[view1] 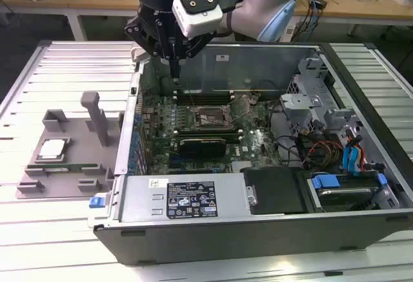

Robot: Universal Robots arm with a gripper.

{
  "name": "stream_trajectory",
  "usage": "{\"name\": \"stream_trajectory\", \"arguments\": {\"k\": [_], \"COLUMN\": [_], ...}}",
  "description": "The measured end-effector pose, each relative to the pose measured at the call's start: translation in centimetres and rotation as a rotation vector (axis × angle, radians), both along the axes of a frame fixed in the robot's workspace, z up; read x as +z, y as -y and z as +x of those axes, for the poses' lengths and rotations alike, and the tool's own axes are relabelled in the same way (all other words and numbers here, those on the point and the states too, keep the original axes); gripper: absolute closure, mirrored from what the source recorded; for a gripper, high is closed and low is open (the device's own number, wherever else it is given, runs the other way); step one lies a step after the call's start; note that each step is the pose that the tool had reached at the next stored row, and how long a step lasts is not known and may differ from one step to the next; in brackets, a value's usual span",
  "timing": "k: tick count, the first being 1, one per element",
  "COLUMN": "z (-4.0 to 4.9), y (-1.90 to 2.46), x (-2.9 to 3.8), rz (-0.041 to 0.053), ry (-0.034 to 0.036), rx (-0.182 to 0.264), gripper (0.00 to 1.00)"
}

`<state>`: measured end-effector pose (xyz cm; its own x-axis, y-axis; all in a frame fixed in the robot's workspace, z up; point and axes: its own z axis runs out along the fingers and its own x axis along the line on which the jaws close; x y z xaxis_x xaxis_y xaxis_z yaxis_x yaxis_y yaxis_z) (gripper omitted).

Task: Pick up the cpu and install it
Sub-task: 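Reach for the cpu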

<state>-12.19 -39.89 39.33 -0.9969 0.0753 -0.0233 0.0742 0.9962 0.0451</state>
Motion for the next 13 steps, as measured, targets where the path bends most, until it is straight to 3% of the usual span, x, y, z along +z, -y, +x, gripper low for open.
{"name": "stream_trajectory", "arguments": {"k": [7,13], "z": [0.0,-0.37], "y": [-0.2,-0.21], "x": [0.0,0.0], "rz": [-0.0111,-0.0112], "ry": [-0.0046,-0.0045], "rx": [0.008,0.008], "gripper": [0.89,0.89]}}
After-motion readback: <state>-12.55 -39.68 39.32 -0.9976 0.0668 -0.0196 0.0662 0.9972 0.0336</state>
